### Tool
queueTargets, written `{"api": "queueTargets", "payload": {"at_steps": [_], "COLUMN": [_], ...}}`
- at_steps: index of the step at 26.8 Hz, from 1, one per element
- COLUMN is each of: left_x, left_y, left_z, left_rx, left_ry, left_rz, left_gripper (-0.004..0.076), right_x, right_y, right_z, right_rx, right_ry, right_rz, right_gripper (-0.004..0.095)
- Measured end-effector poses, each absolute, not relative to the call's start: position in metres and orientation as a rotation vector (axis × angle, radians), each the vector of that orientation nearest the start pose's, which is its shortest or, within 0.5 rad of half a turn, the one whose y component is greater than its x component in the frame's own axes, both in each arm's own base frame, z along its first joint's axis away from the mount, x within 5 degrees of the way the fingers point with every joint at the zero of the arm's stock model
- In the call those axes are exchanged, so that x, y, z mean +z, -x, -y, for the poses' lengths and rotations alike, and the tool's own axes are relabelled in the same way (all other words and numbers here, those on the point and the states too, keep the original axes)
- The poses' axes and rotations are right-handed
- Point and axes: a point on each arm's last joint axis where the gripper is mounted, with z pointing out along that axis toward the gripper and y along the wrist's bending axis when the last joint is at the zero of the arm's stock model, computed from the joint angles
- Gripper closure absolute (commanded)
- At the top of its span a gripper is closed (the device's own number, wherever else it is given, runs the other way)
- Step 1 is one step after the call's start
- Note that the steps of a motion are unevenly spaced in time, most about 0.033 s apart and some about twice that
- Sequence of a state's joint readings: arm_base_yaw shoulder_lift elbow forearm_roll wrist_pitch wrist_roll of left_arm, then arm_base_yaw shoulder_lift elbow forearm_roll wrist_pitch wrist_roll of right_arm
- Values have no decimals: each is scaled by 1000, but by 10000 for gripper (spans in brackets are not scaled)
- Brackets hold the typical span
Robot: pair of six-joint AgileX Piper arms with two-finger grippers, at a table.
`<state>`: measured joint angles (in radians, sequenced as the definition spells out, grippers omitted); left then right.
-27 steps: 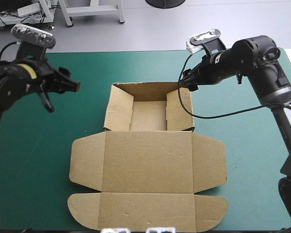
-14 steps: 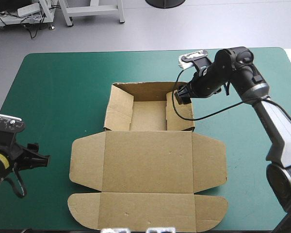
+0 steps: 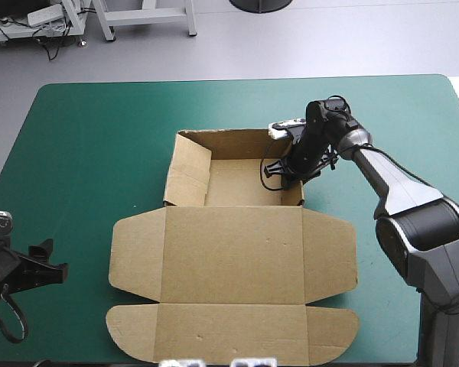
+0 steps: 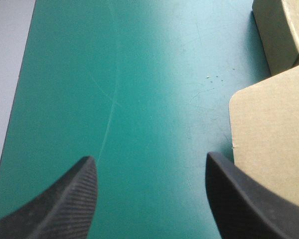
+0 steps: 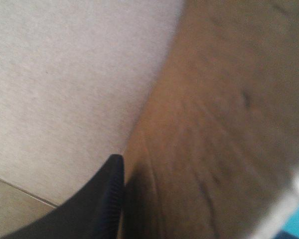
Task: Fold the box
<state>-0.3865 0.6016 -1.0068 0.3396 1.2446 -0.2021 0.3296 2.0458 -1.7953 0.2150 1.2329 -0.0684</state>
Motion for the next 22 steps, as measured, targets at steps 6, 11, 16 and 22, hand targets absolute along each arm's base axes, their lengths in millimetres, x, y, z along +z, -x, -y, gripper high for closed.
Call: {"api": "queueTargets", "payload": {"at_steps": [6,11,16,22], "left_x": [394,394,394,393], "left_y": [-70,-69,-69,-69], "left_z": [-2,-1,-1,1], "left_rx": [111,91,90,63], "left_ry": [-174,-174,-175,-177], "left_rz": [-2258,-2263,-2264,-2271], "left_gripper": [266,266,267,267], "right_x": [251,280,317,322], "right_y": [-403,-429,-451,-450], "right_z": [-157,-116,-40,84], "right_rx": [346,188,35,-37], "right_ry": [614,611,437,71], "right_rz": [-2895,-2779,-2672,-2672], "right_gripper": [926,926,926,926]}}
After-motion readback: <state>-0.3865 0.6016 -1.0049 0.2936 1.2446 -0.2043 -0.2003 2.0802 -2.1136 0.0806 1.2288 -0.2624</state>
